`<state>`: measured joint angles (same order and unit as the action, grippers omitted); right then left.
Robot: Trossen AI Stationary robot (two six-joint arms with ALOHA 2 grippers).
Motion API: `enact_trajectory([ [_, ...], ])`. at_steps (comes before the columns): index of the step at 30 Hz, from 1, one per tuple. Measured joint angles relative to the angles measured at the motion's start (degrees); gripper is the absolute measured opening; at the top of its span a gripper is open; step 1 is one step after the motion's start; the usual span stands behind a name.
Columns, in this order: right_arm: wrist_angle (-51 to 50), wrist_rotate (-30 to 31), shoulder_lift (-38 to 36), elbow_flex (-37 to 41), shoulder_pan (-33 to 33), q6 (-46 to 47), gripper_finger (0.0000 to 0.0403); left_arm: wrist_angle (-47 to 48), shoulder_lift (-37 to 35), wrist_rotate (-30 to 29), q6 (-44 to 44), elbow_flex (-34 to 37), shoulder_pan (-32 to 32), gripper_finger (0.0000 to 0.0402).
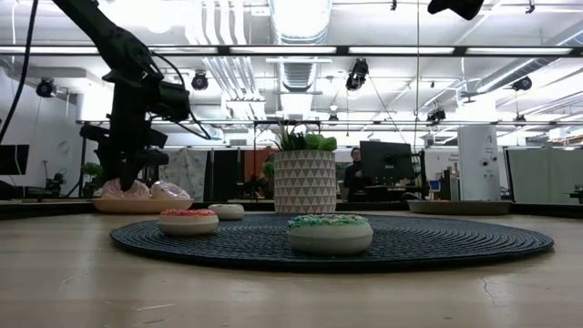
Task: Pick & Place donuts
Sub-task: Put the large pink donut on the pink plate, then put the small white donut on the gray plate
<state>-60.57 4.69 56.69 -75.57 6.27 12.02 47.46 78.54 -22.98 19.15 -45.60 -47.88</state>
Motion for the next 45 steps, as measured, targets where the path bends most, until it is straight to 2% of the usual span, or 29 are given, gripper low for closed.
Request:
enact_trajectory([
  [11,0.0,0.0,0.0,0.0,0.0,0.02,0.0009,-0.42,0.0,-0.02,-0.83,-0.02,0.02,0.0183],
  [18,0.01,0.0,0.0,0.0,0.01,-0.01,0.0009,0.12,0.0,0.54,-1.35,-0.82,0.02,0.0188],
  [27,0.01,0.0,0.0,0.0,-0.01,-0.23,0.0009,4.34,0.0,1.24,-2.62,-7.93,0.08,0.0188],
  [32,0.01,0.0,0.0,0.0,-0.01,-0.24,0.0009,5.66,0.0,6.16,-2.02,-13.12,0.88,0.0188],
  [37,0.01,0.0,0.0,0.0,-0.01,-0.99,0.0009,5.66,-0.02,11.86,-0.74,-18.1,4.12,0.0188],
  [45,-0.01,0.02,0.0,0.0,0.01,-2.77,0.0009,5.65,-0.02,12.0,1.72,-23.04,16.09,0.0188],
])
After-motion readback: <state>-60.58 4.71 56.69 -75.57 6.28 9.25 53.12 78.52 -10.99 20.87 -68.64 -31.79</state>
